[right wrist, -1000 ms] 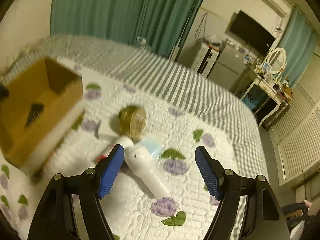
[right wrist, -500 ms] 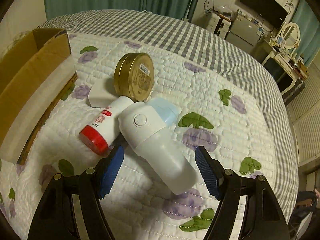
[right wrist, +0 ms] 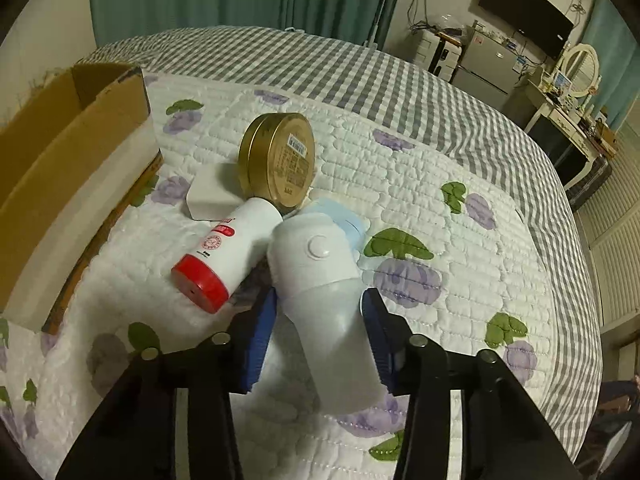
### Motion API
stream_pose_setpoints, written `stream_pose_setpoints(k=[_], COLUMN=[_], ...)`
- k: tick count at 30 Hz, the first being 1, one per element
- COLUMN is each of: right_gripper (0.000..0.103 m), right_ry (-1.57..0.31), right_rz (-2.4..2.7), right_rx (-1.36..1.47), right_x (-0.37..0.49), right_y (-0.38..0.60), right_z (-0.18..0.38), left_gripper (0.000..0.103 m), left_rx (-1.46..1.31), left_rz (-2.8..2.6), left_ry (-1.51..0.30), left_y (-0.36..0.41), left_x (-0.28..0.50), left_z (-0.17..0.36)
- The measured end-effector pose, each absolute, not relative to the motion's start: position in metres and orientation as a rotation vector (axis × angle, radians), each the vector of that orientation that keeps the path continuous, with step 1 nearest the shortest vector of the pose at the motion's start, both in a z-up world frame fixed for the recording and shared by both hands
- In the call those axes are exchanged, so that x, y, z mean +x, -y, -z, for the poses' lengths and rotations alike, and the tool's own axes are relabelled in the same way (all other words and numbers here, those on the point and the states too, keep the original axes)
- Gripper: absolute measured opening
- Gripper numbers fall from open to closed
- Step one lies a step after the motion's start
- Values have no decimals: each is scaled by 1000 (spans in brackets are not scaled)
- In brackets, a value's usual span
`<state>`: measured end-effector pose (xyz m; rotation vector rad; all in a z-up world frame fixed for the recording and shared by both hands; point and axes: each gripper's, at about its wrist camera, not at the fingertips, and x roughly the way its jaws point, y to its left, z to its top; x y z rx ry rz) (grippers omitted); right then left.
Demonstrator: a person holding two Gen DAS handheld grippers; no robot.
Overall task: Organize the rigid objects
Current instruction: 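Carry the white handheld device into the box and release it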
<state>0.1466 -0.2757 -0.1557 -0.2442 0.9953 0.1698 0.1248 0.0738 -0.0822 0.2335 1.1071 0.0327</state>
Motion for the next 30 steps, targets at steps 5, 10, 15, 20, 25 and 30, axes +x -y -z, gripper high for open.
stream_pose_setpoints(k=[5, 10, 15, 20, 25, 30], right_gripper=[43, 43, 43, 43, 43, 43], right_ry=[-972, -934, -859, -768, -715, -721], right_rz=[-158, -159, -184, -248, -334, -407], right_rx=[-217, -213, -229, -238, -219, -220], right_x=[139, 130, 121, 115, 120, 134], right_y=[277, 272, 253, 217, 167, 113], right_z=[145, 126, 84, 34, 4, 11], left_gripper=[9, 9, 10, 10, 10, 10], left_rx=[234, 224, 223, 214, 201, 182], left_rz=[-32, -25, -13, 0, 9, 10], left_ry=[-1108, -1106, -1105, -1104, -1099, -1090], left_y=[-74, -73, -73, -76, -79, -81], left_x=[125, 124, 124, 124, 123, 123], left_z=[82, 84, 83, 81, 81, 80])
